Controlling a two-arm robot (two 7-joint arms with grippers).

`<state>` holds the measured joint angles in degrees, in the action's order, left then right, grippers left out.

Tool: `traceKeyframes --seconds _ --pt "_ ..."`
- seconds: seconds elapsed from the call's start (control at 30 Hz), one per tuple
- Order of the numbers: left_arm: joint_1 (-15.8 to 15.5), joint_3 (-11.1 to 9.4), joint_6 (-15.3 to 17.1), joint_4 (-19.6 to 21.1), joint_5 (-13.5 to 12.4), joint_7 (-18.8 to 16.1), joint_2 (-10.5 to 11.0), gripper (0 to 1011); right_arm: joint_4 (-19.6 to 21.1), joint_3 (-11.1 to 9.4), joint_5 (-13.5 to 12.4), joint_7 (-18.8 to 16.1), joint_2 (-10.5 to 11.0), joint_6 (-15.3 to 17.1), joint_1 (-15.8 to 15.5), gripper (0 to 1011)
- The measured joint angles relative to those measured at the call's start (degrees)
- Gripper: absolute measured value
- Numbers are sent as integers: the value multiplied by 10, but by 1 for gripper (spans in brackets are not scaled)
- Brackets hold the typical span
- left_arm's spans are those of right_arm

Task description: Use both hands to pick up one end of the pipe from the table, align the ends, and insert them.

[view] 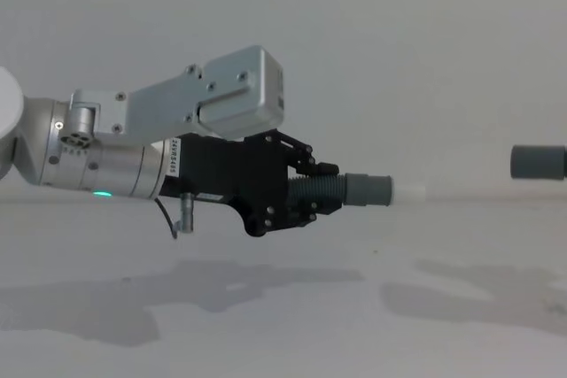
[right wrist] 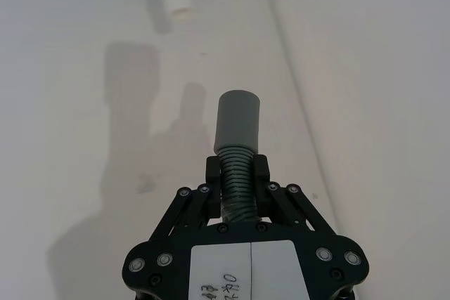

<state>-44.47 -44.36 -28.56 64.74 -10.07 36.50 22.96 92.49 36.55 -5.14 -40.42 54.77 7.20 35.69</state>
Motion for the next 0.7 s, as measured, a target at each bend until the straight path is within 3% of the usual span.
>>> traceKeyframes --seconds 0.33,0.7 --pt "-6 -1 -21 1 -11 3 3 323 10 31 31 -72 -2 5 27 256" --pt "-8 -2 -27 10 -10 10 6 323 19 32 40 -83 -3 8 28 256"
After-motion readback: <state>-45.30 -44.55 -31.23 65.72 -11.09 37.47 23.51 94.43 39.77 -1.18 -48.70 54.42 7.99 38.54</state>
